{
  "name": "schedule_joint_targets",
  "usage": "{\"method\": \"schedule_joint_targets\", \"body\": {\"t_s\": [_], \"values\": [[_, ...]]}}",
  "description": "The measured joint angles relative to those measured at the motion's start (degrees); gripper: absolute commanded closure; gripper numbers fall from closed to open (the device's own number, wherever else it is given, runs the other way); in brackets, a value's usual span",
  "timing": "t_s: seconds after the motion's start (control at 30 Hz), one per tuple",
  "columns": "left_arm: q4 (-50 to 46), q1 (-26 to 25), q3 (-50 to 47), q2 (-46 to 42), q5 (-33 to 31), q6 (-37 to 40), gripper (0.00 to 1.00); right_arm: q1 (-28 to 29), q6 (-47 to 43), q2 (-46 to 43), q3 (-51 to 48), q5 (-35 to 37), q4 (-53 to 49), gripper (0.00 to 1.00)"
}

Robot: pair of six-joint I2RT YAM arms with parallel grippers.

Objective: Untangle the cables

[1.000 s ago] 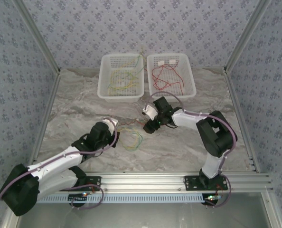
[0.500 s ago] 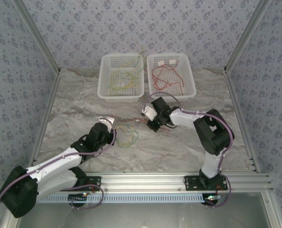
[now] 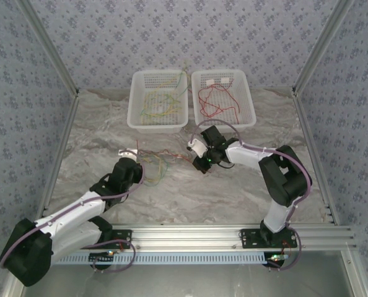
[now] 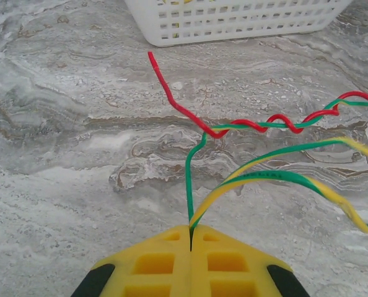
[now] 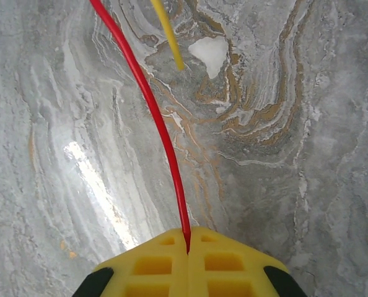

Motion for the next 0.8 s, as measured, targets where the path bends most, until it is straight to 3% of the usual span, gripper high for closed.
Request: {"method": "schedule_joint_targets", "body": {"t_s": [0.4, 0.8], "values": [[-0.28, 2.54, 0.0, -0.11, -1.75, -1.07, 1.0, -1.44, 1.92, -2.6, -1.68, -3.5, 0.59, 1.0], [-2.78, 13.38, -0.42, -11.15, -2.47, -5.27, 1.0, -11.1, 12.13, -24.37, -6.25, -7.87, 0.52, 1.0]]}}
